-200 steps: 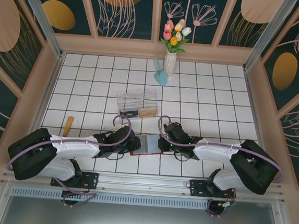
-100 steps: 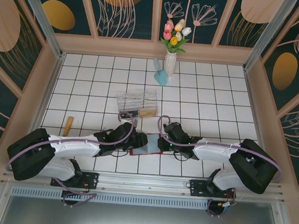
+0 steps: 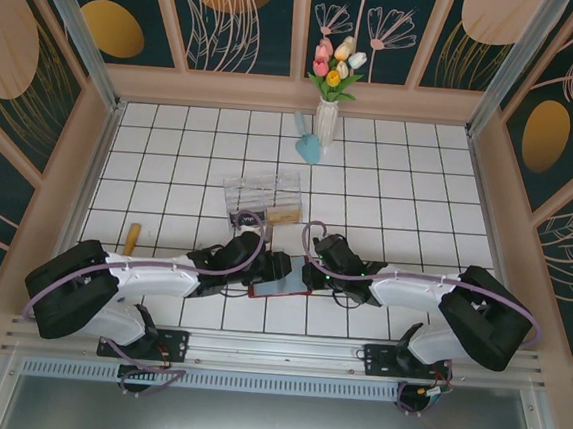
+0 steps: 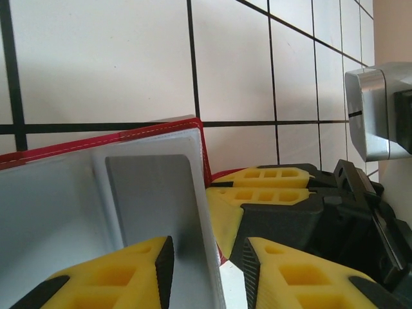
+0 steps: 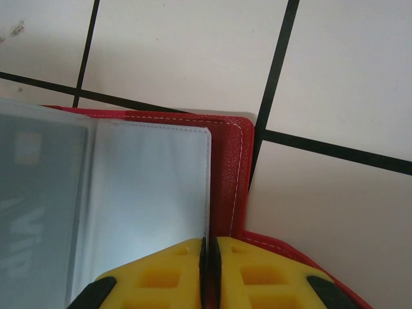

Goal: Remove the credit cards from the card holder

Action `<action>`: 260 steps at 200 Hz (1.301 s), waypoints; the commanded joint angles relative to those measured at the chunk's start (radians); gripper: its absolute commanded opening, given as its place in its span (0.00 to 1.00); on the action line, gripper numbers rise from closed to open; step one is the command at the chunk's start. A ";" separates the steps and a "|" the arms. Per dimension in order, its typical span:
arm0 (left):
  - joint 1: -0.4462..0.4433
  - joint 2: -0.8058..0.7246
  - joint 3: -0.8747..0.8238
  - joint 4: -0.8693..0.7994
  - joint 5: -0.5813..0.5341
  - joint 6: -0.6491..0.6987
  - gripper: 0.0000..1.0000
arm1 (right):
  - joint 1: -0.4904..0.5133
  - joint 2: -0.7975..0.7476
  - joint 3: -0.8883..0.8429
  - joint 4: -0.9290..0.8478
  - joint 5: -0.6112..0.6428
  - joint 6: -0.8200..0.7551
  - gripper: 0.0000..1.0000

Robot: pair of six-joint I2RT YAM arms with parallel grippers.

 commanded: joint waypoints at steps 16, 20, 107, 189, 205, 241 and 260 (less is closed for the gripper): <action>0.000 0.004 0.007 0.015 -0.003 0.013 0.37 | 0.006 0.006 -0.022 -0.030 0.013 0.013 0.15; -0.001 -0.001 0.003 0.013 -0.007 0.014 0.37 | 0.005 0.006 -0.021 -0.031 0.014 0.013 0.15; 0.002 -0.107 -0.098 -0.134 -0.156 0.001 0.29 | 0.014 -0.031 0.020 -0.057 0.002 -0.002 0.17; 0.001 -0.036 -0.150 -0.070 -0.132 -0.017 0.25 | 0.111 0.004 0.185 -0.136 0.037 -0.031 0.18; 0.001 -0.037 -0.150 -0.069 -0.132 -0.017 0.25 | 0.118 0.023 0.201 -0.144 0.043 -0.037 0.18; 0.001 -0.048 -0.161 -0.064 -0.134 -0.021 0.25 | 0.123 0.033 0.202 -0.158 0.061 -0.033 0.18; 0.000 -0.051 -0.167 -0.063 -0.134 -0.022 0.25 | 0.128 0.032 0.207 -0.163 0.060 -0.036 0.19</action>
